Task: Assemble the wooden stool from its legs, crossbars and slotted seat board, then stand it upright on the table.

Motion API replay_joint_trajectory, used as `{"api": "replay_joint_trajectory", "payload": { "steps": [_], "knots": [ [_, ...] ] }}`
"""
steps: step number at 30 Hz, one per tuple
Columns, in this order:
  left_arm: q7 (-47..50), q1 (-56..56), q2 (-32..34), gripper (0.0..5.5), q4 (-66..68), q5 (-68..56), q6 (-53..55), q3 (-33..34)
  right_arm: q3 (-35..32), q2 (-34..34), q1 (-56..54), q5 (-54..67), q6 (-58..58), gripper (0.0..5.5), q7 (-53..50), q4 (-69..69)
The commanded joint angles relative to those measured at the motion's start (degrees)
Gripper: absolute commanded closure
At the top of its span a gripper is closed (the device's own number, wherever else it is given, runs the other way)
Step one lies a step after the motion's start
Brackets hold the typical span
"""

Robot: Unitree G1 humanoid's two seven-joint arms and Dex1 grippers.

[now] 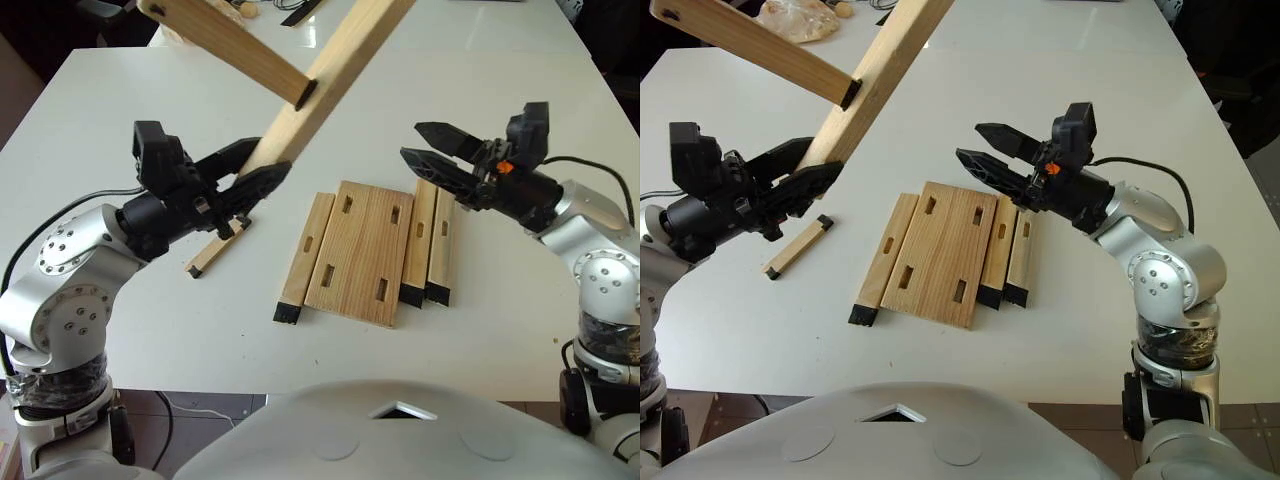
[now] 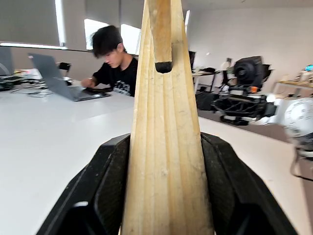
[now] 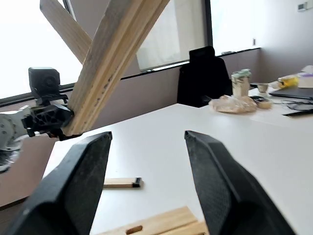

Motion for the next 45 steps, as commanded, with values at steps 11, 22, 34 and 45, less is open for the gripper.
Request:
{"api": "replay_joint_trajectory", "payload": {
  "steps": [11, 22, 34, 45],
  "knots": [
    [-1.1, -2.8, 0.9, 3.46, -3.2, -6.5, 0.5, -1.6, 1.2, -3.3, -9.7, 12.8, 7.1, 1.81, 1.3, 2.3],
    [-4.5, -2.1, 2.3, 3.46, -3.3, -5.6, 0.8, -3.9, 3.4, -3.2, -13.1, 16.6, 8.9, 1.81, 4.6, 2.2],
    [-7.6, -0.9, 3.3, 3.46, -2.0, -4.2, 0.7, -5.4, 4.7, -4.6, -12.7, 13.7, 8.4, 2.58, 9.0, 2.3],
    [-8.9, -1.0, 3.8, 3.46, -0.6, -2.7, 1.2, -6.0, 5.4, -5.2, -11.3, 11.1, 7.8, 3.42, 11.5, 1.2]
  ]
}}
